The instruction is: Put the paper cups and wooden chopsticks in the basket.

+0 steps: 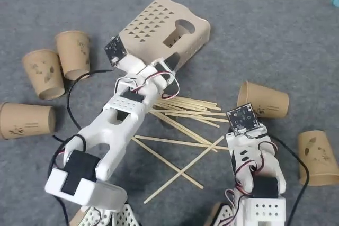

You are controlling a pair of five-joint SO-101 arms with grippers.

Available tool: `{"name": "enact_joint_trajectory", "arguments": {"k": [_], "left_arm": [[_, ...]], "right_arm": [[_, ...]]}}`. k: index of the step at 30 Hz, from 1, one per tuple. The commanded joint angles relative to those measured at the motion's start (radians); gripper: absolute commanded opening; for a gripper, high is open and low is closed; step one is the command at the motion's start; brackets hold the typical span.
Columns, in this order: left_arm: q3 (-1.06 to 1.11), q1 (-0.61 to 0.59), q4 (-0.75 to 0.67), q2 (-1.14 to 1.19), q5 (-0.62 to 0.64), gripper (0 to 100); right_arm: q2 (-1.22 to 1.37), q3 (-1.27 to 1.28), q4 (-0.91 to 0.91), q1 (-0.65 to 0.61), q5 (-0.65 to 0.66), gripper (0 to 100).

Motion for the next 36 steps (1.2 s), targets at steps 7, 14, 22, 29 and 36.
{"name": "enact_joint_trajectory", "arguments": {"k": [7, 14, 22, 29, 36], "left_arm": [[0.035, -0.002, -0.038, -0.075, -0.276, 2], [0.079, -0.060, -0.104, -0.075, -0.451, 1], [0.311, -0.046, -0.488, -0.077, -0.726, 1], [0.291, 0.015, -0.440, -0.077, -0.861, 1], [0.128, 0.052, -0.120, -0.077, -0.948, 1]], "right_arm": [[-0.016, 0.012, 0.022, -0.001, 0.018, 0.9], [-0.016, 0.012, 0.024, -0.001, 0.018, 0.9], [-0.016, 0.012, 0.019, -0.002, 0.018, 0.9], [-0.016, 0.014, 0.019, -0.002, 0.018, 0.9], [-0.016, 0.014, 0.018, -0.002, 0.018, 0.9]]}}
